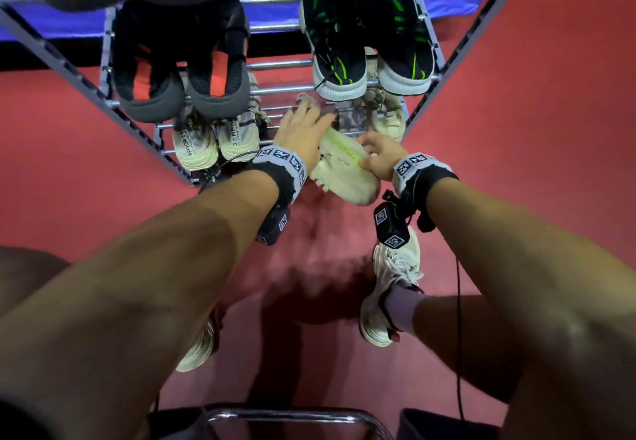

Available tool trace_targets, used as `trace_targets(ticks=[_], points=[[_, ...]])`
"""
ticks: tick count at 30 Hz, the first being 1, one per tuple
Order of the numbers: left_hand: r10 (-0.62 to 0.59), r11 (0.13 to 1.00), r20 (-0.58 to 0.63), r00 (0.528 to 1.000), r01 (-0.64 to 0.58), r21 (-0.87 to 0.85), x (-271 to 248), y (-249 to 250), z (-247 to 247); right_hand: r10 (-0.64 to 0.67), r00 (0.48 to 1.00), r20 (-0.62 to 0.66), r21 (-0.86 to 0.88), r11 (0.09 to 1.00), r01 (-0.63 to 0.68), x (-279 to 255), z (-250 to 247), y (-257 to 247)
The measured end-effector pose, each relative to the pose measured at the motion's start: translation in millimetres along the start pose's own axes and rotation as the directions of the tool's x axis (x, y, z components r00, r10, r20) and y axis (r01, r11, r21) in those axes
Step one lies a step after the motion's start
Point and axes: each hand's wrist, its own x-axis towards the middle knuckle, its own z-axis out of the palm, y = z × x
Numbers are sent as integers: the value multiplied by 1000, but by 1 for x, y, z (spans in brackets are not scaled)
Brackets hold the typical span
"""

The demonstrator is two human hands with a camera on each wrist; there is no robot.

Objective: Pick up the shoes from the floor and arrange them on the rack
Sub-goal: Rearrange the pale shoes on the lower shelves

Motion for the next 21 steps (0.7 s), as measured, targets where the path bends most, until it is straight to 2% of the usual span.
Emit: trace_targets(ticks=[3, 5, 9, 12, 15, 17, 19, 21], points=[[14, 998, 148, 989, -24, 65, -3, 3, 8, -99, 995, 5, -222, 970, 98, -17, -6, -5], [4, 998, 191, 982, -16, 64, -7, 2, 11, -157, 987, 23, -353, 923, 155, -19, -7, -6], [-33, 999, 280, 959, 39, -17, -14, 0, 7, -294, 953, 75, -568, 773, 283, -21, -5, -10], [-88, 992, 343, 935, 115, -59, -17, -2, 6, -415, 907, 69, -668, 656, 351, -16, 4, -10], [-137, 961, 366, 920, 213, -176, -19, -6, 14, -555, 832, 27, -742, 547, 389, -6, 12, -4], [-171, 920, 355, 919, 278, -277, -19, -9, 21, -607, 793, -42, -760, 534, 369, -2, 14, -1], [-204, 852, 334, 920, 335, -402, -21, -10, 22, -635, 763, -121, -728, 579, 366, -2, 15, 0], [-264, 727, 355, 897, 427, -538, -21, -11, 22, -617, 764, -189, -658, 657, 368, -2, 15, 3]])
